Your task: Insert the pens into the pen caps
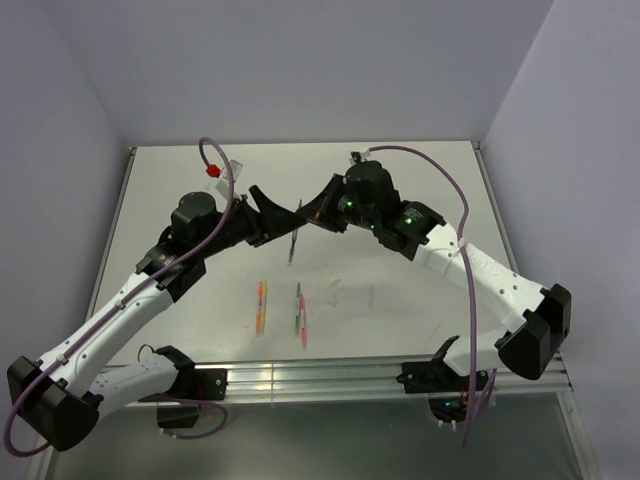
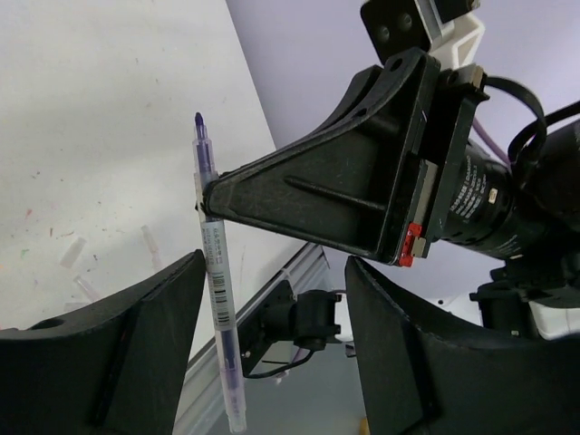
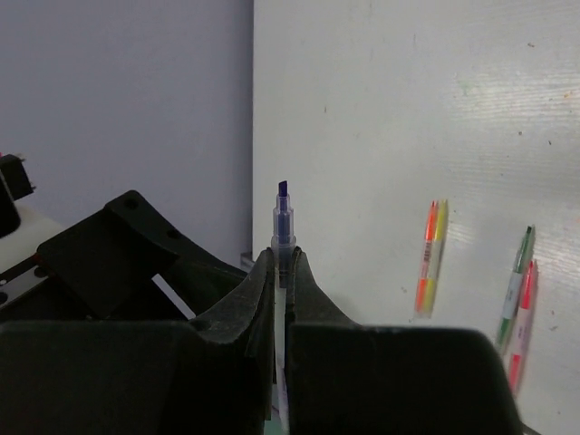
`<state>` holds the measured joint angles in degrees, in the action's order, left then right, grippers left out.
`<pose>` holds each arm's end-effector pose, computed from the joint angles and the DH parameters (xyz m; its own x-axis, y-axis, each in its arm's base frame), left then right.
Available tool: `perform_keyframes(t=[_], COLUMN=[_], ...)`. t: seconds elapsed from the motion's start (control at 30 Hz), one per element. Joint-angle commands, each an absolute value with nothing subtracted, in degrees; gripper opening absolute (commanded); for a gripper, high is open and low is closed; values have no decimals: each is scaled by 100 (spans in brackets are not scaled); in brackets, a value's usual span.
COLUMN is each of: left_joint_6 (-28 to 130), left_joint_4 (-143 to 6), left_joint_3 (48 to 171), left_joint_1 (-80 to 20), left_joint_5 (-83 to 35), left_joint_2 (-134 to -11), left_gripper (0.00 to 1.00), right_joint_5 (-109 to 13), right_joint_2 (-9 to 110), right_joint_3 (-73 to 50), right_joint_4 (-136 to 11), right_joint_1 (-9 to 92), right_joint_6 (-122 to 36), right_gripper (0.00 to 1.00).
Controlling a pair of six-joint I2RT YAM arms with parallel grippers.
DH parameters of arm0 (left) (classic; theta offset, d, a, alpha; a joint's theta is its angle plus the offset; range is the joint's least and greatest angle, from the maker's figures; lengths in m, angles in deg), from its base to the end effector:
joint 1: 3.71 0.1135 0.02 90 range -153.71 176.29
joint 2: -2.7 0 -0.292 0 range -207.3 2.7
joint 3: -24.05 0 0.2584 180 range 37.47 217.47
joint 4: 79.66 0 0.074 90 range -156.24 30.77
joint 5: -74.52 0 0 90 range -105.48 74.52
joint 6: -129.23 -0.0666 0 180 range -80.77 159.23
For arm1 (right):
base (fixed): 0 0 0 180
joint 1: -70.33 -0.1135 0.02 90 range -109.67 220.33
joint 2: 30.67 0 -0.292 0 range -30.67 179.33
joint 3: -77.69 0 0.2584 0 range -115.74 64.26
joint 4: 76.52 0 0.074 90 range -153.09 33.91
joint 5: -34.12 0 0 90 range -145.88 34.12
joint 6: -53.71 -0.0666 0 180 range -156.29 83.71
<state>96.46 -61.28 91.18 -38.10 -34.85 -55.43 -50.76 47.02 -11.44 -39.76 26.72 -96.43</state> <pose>0.1988 -0.1628 0.3796 -0.7479 -0.4494 -0.4886 0.3215 0.3987 -0.8589 0.2405 0.2373 0.3900 -0.8006 0.4303 -0.4170 -0.1026 0.5872 0.8029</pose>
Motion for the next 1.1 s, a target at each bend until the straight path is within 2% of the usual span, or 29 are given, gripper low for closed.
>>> perform_keyframes(t=[0.0,0.23,0.53,0.7,0.73,0.77,0.97,1.07], left_joint_6=[9873,9874,9970,9987,10014,10049,10111,10058], left_joint_4=[-6878,-6870,-7028,-7045,-7089,-7168,-7239,-7265], left_joint_3=[9108,9012,8950,9012,8977,8933,8915,8924], left_joint_1=[-3816,-3816,-3807,-3816,-3816,-3807,-3807,-3816], left_joint_5=[-3885,-3886,-4000,-4096,-4105,-4131,-4132,-4149], left_joint_2=[-5715,-5742,-5795,-5865,-5856,-5847,-5874,-5856], left_gripper=[68,64,53,30,25,15,0,0], right_joint_5=[-4920,-5052,-4991,-4982,-4973,-4973,-5017,-5061], right_joint_2=[4378,4167,4167,4149,4149,4141,4079,4026], right_joint_3=[-843,-685,-482,-386,-368,-350,-254,-183], right_joint_4=[-4752,-5157,-5650,-5712,-5729,-5747,-5764,-5756], right_joint_1=[2683,2691,2683,2691,2674,2674,2577,2533], right_joint_6=[-10097,-10203,-10326,-10326,-10326,-10335,-10256,-10133], right_gripper=[0,0,0,0,0,0,0,0])
